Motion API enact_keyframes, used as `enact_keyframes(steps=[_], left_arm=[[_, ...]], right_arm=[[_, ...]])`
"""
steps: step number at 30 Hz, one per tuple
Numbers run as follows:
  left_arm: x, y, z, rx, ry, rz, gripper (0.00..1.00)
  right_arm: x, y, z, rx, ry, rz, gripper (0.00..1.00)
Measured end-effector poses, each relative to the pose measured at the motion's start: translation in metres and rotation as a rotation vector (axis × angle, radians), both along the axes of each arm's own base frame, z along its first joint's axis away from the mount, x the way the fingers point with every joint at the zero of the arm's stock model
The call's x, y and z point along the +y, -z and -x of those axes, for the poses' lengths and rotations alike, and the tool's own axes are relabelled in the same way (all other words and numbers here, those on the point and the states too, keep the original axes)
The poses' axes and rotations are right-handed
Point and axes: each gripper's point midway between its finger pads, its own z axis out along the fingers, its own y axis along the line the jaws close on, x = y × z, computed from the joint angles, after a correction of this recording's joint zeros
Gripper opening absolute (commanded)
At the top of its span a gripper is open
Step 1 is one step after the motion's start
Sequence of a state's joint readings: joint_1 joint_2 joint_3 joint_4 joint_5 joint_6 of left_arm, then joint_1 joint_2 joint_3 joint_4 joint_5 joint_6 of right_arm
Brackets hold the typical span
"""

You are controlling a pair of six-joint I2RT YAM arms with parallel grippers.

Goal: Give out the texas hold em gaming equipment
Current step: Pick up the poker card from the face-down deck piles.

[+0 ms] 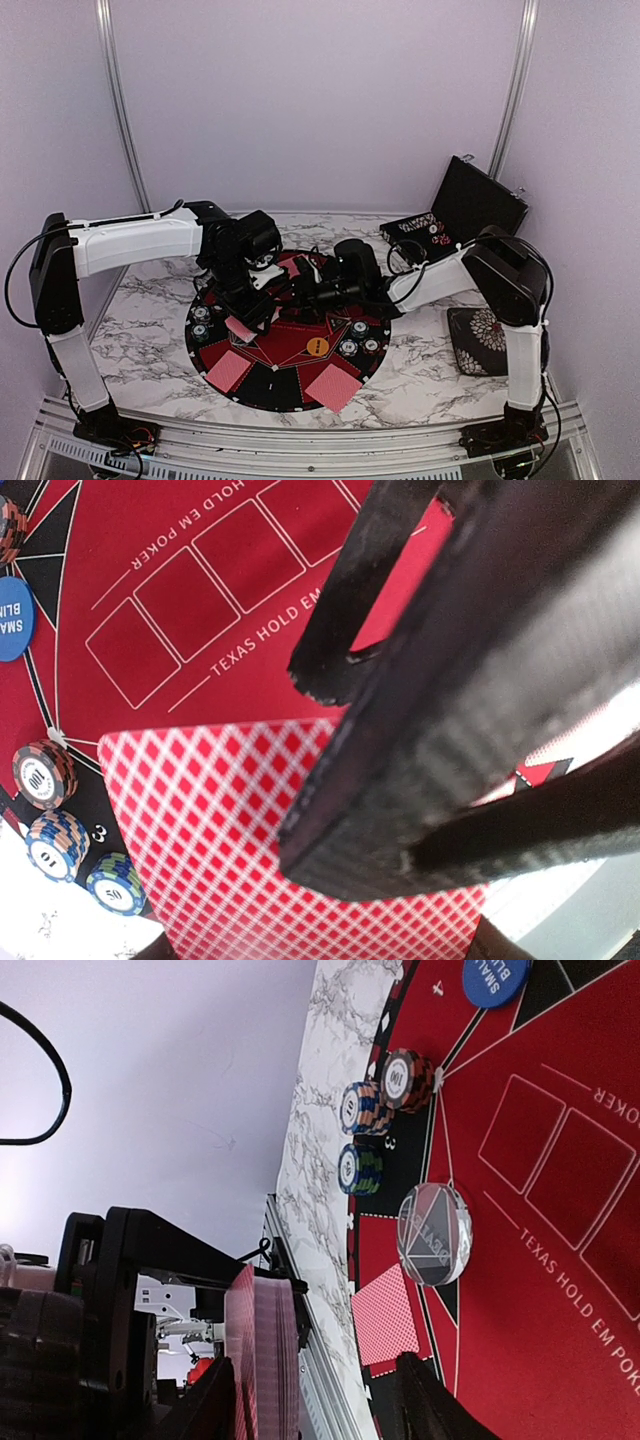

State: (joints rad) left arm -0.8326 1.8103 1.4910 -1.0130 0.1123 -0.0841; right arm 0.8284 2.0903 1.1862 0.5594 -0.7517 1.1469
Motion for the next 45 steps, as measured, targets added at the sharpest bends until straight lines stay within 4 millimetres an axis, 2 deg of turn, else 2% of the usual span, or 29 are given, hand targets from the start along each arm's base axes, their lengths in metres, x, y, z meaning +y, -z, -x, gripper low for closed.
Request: enact_keyframes(steps=[5, 10, 14, 20, 30, 45], left_arm=[[0.000, -0.002, 0.000, -0.005, 0.000, 0.005, 0.45], [-0.001, -0.003, -0.001, -0.010, 0.000, 0.009, 0.45], [-0.001, -0.003, -0.001, -0.011, 0.001, 0.010, 0.45], [-0.001, -0.003, -0.001, -0.011, 0.002, 0.011, 0.45], [-0.001, -0.003, -0.001, -0.011, 0.002, 0.011, 0.45], [-0.001, -0.003, -0.001, -0.011, 0.002, 0.011, 0.45]], right_arm=[[-0.004, -0.011, 0.001, -0.007, 0.005, -0.007, 0.52], [-0.006, -0.022, 0.003, -0.020, 0.005, -0.020, 0.45], [-0.008, -0.020, 0.004, -0.015, 0.010, -0.015, 0.38], [-0.013, -0.018, 0.004, -0.009, 0.019, -0.008, 0.34], [-0.014, -0.031, 0.005, -0.023, 0.021, -0.026, 0.24], [-0.018, -0.022, 0.009, -0.004, 0.023, -0.012, 0.09]])
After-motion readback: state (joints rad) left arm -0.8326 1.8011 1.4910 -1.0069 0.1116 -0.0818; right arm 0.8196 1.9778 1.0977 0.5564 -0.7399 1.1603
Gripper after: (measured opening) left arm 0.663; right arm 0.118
